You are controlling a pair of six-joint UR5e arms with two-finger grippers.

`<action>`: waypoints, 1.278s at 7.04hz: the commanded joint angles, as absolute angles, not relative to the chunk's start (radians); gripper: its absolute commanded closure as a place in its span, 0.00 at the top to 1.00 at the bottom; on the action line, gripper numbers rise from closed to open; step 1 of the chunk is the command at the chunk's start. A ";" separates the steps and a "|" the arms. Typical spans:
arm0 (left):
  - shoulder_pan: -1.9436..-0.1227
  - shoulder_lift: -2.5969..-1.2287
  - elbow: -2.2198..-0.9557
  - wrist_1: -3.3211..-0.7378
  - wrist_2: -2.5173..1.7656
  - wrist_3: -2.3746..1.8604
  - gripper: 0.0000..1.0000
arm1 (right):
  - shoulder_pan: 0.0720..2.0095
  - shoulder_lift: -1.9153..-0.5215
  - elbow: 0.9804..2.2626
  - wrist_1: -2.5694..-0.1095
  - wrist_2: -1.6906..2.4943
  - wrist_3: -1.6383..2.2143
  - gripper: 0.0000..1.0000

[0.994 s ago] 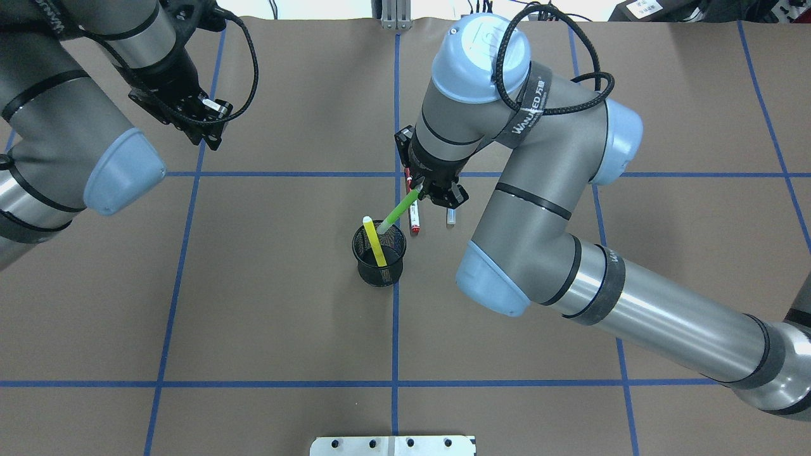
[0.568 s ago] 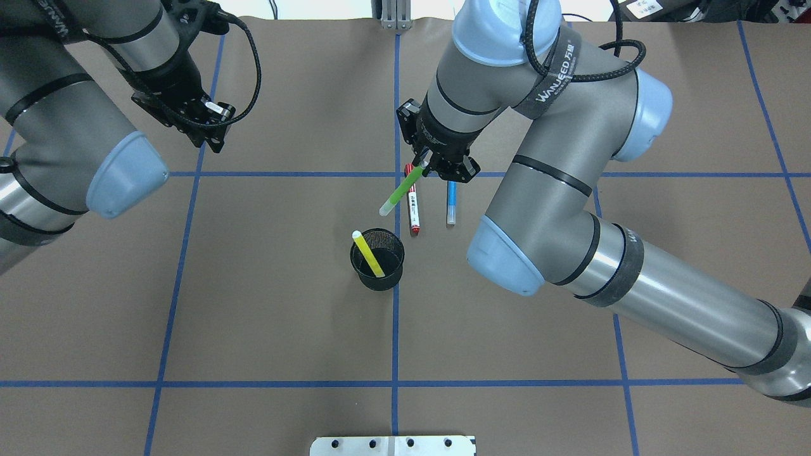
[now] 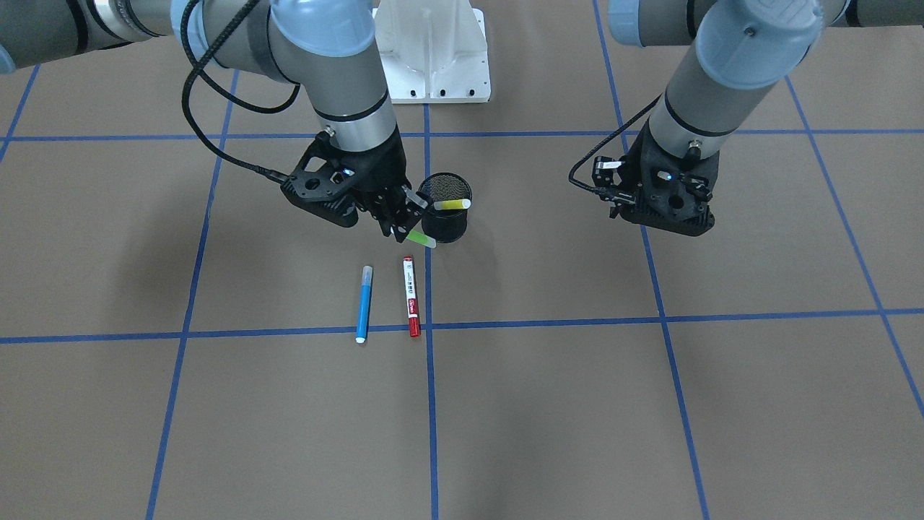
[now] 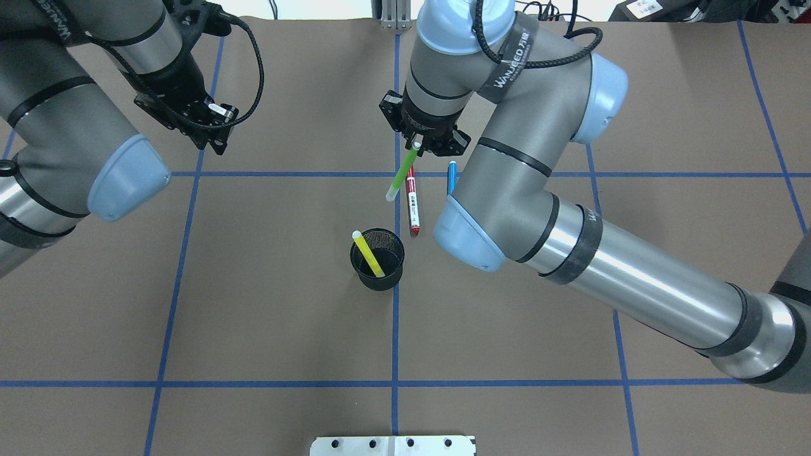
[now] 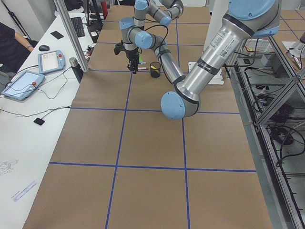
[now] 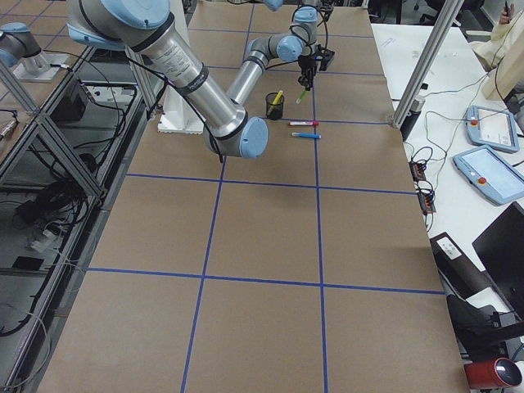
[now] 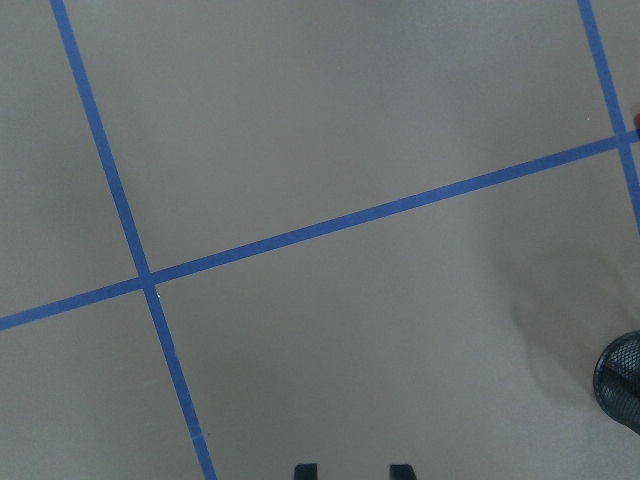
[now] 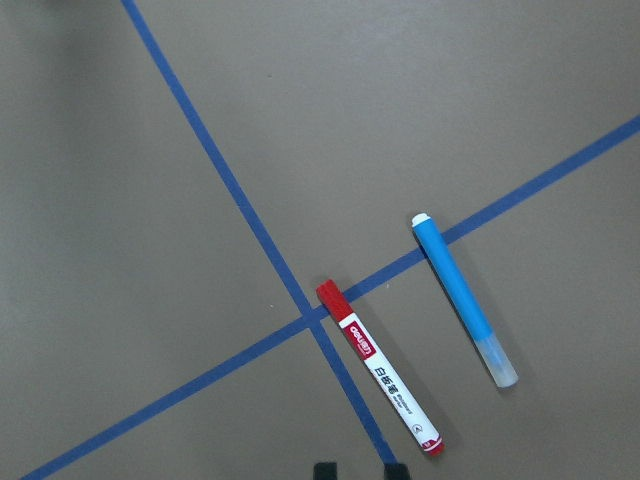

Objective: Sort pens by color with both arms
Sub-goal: 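Grasp the green highlighter with the right gripper and lift it from the cup, then lay the green highlighter beside the red-capped marker with the right gripper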

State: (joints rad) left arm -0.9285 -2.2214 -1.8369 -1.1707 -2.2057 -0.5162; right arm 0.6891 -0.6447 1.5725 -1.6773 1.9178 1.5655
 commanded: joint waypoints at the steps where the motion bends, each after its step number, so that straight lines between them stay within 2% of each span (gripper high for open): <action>1: -0.928 -2.214 -1.838 -1.172 -2.206 -0.517 0.37 | 0.689 -0.612 1.490 -1.671 1.910 1.400 0.00; 5: -0.928 -2.201 -1.839 -1.173 -2.207 -0.514 0.38 | 0.686 -0.539 1.347 -1.651 1.943 1.165 0.00; 9: -0.928 -2.200 -1.839 -1.173 -2.207 -0.514 0.38 | 0.643 -0.546 1.324 -1.651 1.965 1.151 0.00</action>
State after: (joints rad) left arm -0.9280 -2.2001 -1.8393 -1.1735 -2.2074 -0.5139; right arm 0.6540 -0.5441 1.3299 -1.6506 1.9645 1.1532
